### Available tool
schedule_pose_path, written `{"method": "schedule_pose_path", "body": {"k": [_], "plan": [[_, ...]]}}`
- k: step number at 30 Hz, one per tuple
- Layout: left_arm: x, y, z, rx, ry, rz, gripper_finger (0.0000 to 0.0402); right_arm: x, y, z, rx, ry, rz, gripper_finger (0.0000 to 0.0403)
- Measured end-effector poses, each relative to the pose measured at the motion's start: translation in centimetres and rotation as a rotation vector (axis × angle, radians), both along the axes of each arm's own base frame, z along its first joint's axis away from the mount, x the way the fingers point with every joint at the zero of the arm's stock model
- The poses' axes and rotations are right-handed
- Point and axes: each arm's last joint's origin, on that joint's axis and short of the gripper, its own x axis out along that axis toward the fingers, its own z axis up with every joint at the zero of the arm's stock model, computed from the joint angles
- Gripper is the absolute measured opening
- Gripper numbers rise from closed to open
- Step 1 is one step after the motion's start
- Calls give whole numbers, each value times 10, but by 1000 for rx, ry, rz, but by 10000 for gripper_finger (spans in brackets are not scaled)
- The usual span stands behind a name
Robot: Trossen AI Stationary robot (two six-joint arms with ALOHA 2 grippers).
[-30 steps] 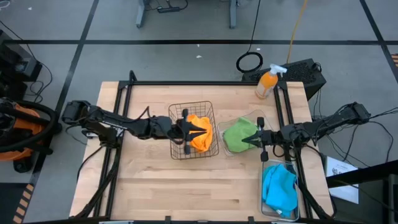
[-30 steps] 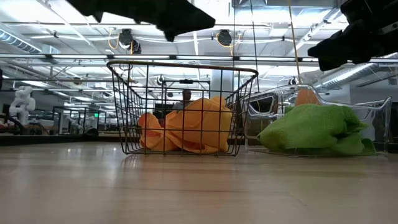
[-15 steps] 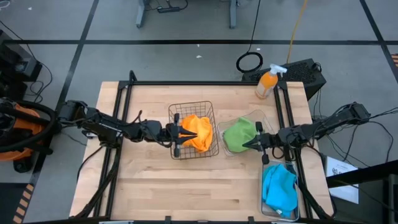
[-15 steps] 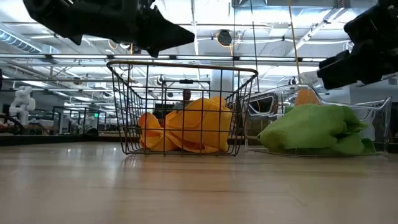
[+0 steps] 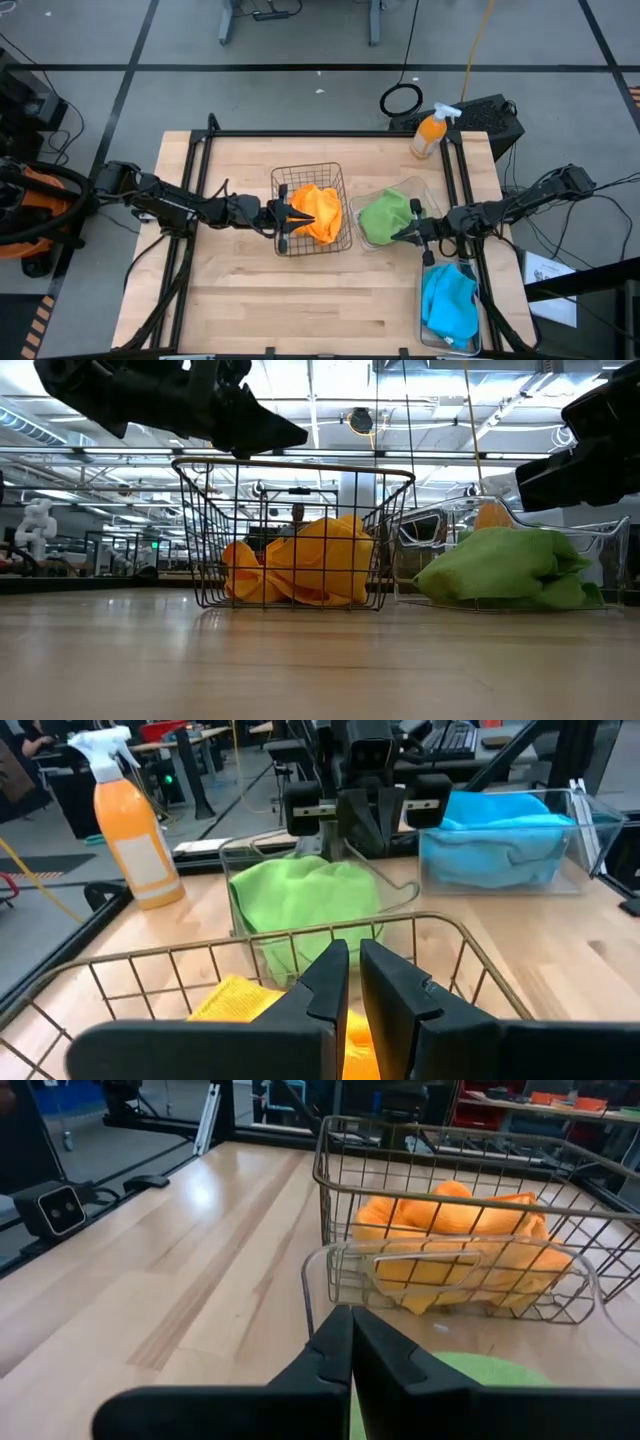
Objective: Sort microfiber towel by color & place in baskets
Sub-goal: Return to Home Position
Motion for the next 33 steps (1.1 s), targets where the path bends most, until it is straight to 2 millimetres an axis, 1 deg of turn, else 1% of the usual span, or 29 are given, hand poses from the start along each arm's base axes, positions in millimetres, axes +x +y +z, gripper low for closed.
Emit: {"method": "schedule_pose_path", "body": {"k": [6, 9, 12, 15, 18, 23, 28, 33], "plan": [[-1, 1, -6, 1, 56, 19, 38, 0, 0, 0, 1, 5, 5, 0], [-4, 1, -10, -10, 58, 34, 38, -2, 1, 0, 1, 7, 36, 0], [-16, 4, -13, -30, 57, 98, 38, -4, 1, 0, 1, 12, 57, 0], [-33, 7, -14, -44, 33, 139, 38, -7, -1, 1, -5, 3, 57, 0], [-50, 9, -9, -68, -41, 139, 38, -11, -1, 5, -20, -32, 76, 0], [-76, 10, -10, -81, -87, 126, 38, -18, -2, 8, -36, -69, 114, 0], [-92, 10, -14, -86, -98, 99, 38, -25, -4, 13, -45, -130, 122, 0], [-105, 11, -20, -99, -118, 78, 38, -29, -5, 18, -58, -199, 154, 0]]}}
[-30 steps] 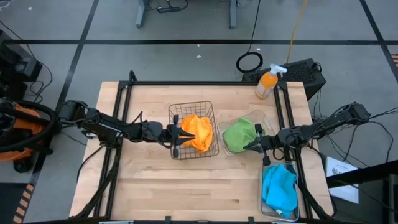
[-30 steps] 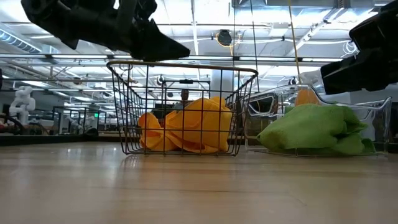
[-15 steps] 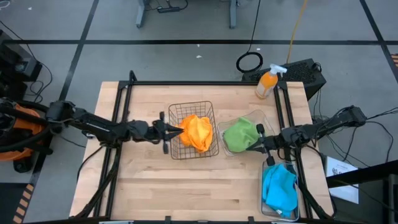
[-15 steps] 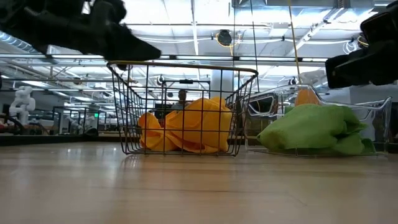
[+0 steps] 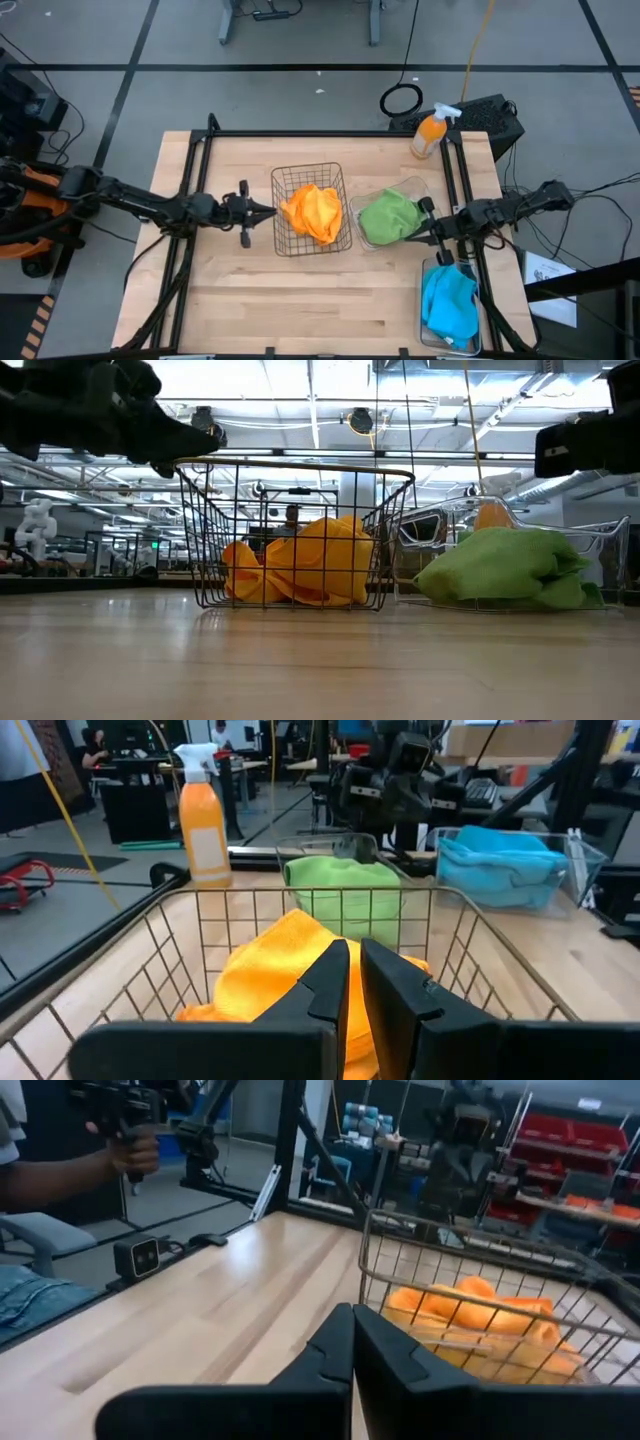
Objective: Sort microfiber towel by color & place in baskets
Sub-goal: Return to Home Position
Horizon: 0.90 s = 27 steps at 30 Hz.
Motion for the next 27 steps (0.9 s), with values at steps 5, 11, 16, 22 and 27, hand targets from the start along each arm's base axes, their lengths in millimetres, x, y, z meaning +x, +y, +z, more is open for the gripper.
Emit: {"method": "schedule_pose_path", "body": {"k": [5, 11, 16, 22, 27], "plan": [[-10, -1, -5, 3, -20, -52, 38, -1, -1, 1, -20, -20, -12, 0], [-23, -1, -13, 26, -47, -95, 38, 0, -4, 1, -3, -14, -41, 0], [-33, 1, -19, 1, -65, -67, 38, 0, -5, 1, 6, -11, -50, 0], [-37, 1, -18, 6, -54, -61, 38, 1, -5, 1, 13, -5, -52, 0], [-41, 2, -17, 33, -53, -72, 38, 1, -5, 1, 17, -4, -52, 0]]}}
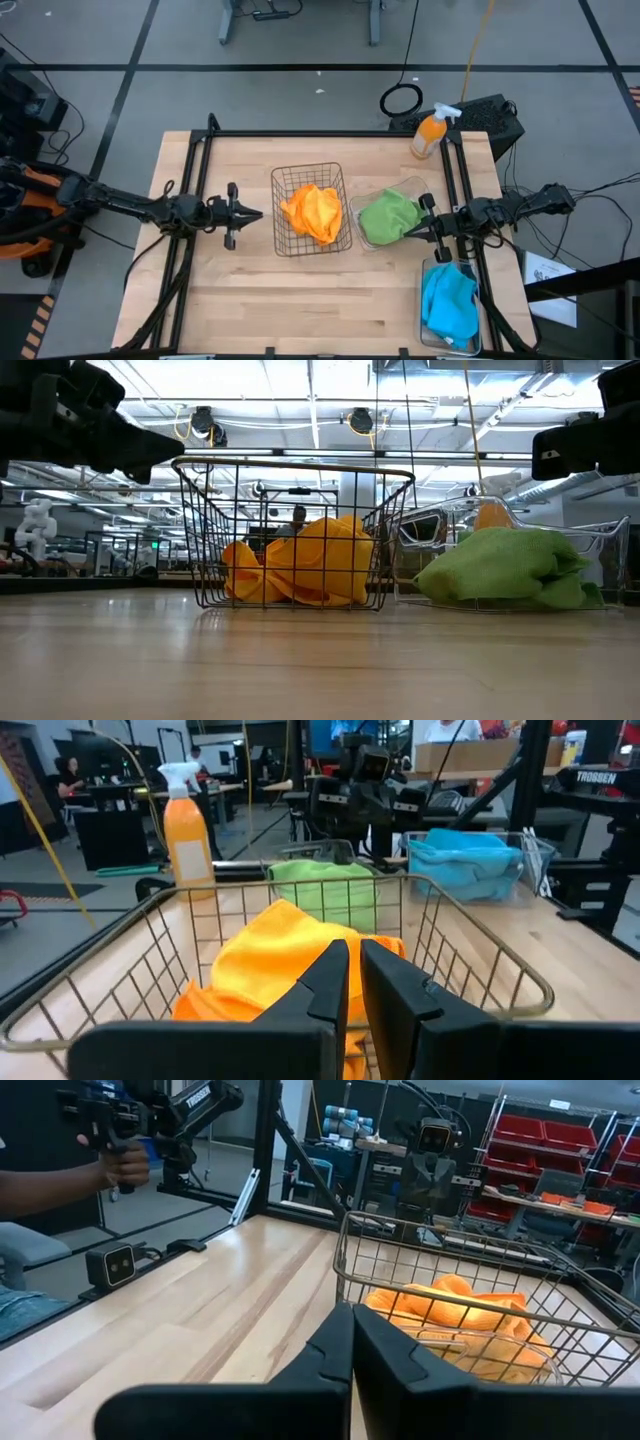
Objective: Sort microfiber towel by color & place in baskets
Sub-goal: Return to Home Position
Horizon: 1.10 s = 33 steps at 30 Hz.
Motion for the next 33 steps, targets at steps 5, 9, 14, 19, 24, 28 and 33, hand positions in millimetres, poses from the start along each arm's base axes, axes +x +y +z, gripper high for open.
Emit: {"method": "schedule_pose_path", "body": {"k": [5, 9, 14, 19, 24, 28, 33], "plan": [[-6, 2, -3, 1, 40, 43, 38, 0, 0, 0, -4, -1, -4, 0], [-11, 3, 0, -2, 19, 48, 38, 1, -2, 0, -5, -1, -22, 0], [-16, 4, 0, 3, 12, 55, 38, 0, -6, 2, -24, -31, -62, 0], [-20, 4, 2, 0, -2, 61, 38, -1, -11, 4, -38, -59, -96, 0], [-23, 5, 2, 11, -6, 63, 38, -1, -13, 4, -28, -55, -110, 0], [-27, 5, 7, 17, -66, 59, 38, -1, -13, 4, -54, -61, -114, 0], [-32, 6, 5, 19, -61, 56, 38, -1, -13, 4, -87, -66, -114, 0]]}}
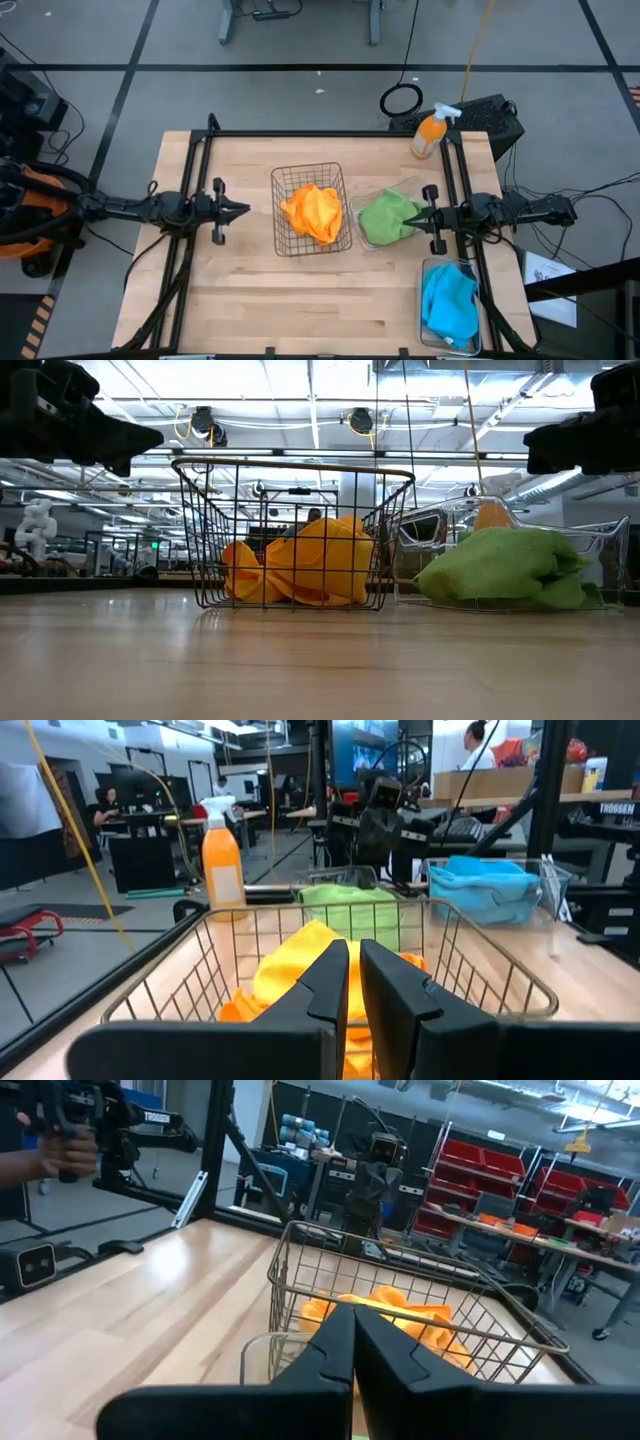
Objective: Sort microfiber towel by color & place in baskets
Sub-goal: Return to Home Position
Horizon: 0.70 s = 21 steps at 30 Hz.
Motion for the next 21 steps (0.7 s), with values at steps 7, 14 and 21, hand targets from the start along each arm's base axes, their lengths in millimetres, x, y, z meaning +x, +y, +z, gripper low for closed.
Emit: {"method": "schedule_pose_path", "body": {"k": [7, 14, 21], "plan": [[-2, 0, -1, 18, 5, -10, 38, 0, -2, 1, -11, -14, -85, 0], [-2, 1, -2, 22, 17, 14, 38, 0, -3, 2, -8, -18, -105, 0], [-2, 7, -2, 42, 21, 91, 38, 0, -3, 2, -6, -17, -105, 0]]}}
